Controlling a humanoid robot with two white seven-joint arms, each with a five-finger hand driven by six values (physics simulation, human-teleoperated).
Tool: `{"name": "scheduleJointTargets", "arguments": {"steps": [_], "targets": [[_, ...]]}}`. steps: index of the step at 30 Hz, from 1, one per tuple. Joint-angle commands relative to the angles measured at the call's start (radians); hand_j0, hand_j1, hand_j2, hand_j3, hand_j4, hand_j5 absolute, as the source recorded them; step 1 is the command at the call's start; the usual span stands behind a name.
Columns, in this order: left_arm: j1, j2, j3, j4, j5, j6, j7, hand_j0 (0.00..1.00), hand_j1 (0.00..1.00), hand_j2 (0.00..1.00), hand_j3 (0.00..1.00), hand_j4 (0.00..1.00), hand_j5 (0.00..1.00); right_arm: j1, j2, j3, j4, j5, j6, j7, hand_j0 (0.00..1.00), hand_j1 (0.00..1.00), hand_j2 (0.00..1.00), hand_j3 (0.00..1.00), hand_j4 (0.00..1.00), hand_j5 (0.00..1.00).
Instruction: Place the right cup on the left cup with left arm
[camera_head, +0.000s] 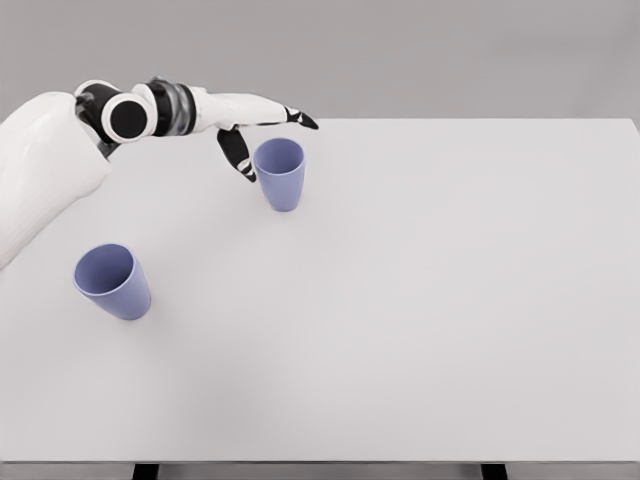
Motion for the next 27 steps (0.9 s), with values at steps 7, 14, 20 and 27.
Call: {"name": "scheduleJointTargets", "arguments": {"steps": [7,14,20,27], "targets": [[0.0,-0.016,-0.028,0.004,-0.047,-0.007,0.0,0.99,0.99,0.99,0.99,0.99,0.99,0.0,0.0,0.0,0.0,0.0,0.0,0.0,1.0,1.0,1.0,1.0,1.0,1.0],[-0.006,-0.028,-0.029,0.004,-0.082,-0.007,0.0,0.99,0.99,0.99,0.99,0.99,0.99,0.0,0.0,0.0,-0.001,0.0,0.0,0.0,1.0,1.0,1.0,1.0,1.0,1.0],[-0.031,-0.03,-0.06,0.004,-0.074,-0.006,0.0,0.99,0.99,0.99,0.99,0.99,0.99,0.0,0.0,0.0,-0.001,0.0,0.0,0.0,1.0,1.0,1.0,1.0,1.0,1.0],[-0.072,-0.016,-0.136,-0.002,-0.013,-0.006,0.0,0.99,0.99,0.99,0.99,0.99,0.99,0.0,0.0,0.0,0.0,0.0,0.0,0.0,1.0,1.0,1.0,1.0,1.0,1.0]]}}
